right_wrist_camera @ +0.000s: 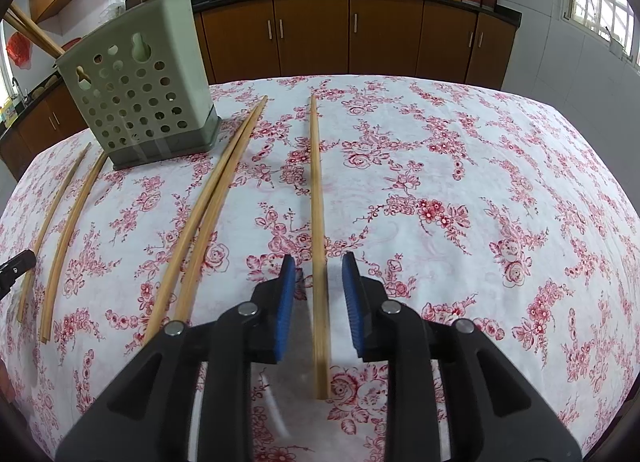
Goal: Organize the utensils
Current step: 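Lower the right tool and grasp a wooden chopstick while the left tool grasps another, then lift both chopsticks upright and carry them above the green holder with both tools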
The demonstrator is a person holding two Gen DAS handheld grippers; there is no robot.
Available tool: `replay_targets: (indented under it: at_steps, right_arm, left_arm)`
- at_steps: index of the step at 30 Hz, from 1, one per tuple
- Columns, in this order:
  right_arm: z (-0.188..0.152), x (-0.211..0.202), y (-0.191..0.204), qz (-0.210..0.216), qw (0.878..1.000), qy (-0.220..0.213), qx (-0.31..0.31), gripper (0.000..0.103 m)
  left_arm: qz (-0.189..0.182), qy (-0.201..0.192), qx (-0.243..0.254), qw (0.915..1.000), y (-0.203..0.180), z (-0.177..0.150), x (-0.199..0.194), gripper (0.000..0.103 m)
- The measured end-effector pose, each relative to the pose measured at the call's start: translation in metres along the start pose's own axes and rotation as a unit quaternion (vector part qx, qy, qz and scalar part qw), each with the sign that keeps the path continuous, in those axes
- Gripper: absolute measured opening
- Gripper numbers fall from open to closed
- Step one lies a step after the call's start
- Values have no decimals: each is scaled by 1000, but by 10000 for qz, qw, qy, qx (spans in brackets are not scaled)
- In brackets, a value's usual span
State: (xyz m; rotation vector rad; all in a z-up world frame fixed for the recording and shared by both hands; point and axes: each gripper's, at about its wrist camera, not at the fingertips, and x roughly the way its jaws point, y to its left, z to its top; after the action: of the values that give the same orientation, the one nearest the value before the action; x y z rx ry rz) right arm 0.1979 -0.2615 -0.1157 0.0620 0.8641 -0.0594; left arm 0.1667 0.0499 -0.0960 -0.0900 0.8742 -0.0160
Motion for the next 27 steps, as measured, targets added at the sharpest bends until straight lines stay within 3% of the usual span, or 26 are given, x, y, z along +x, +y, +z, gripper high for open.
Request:
replay_targets:
  at_steps: [3, 9, 12, 14, 16, 23, 27]
  right_arm:
    - [0, 0, 0, 0, 10000, 0, 0, 25]
    - [-4, -3, 1, -1, 10000, 2, 9, 25]
    - [-7, -5, -3, 89, 9999, -2, 84, 16]
    - [-8, -6, -7, 192, 9997, -1, 154, 8]
    - [-10, -8, -9, 252, 9996, -7, 135, 8]
    - [-10, -37, -14, 398, 9984, -350, 195, 8]
    - [5, -66, -20, 444, 9955, -800, 265, 8]
  left_arm:
    - [35, 2, 29, 10000, -1, 0, 0, 10]
    - [182, 28, 374, 9991, -15, -5, -2, 23]
    - [223, 32, 398, 9990, -18, -11, -6, 23]
    - [202, 28, 362, 9991, -17, -13, -9, 22]
    - [270, 28, 339, 9991, -16, -14, -10, 9]
    - [234, 29, 373, 9990, -11, -16, -19, 7]
    - [127, -291, 291, 9991, -8, -4, -44, 7]
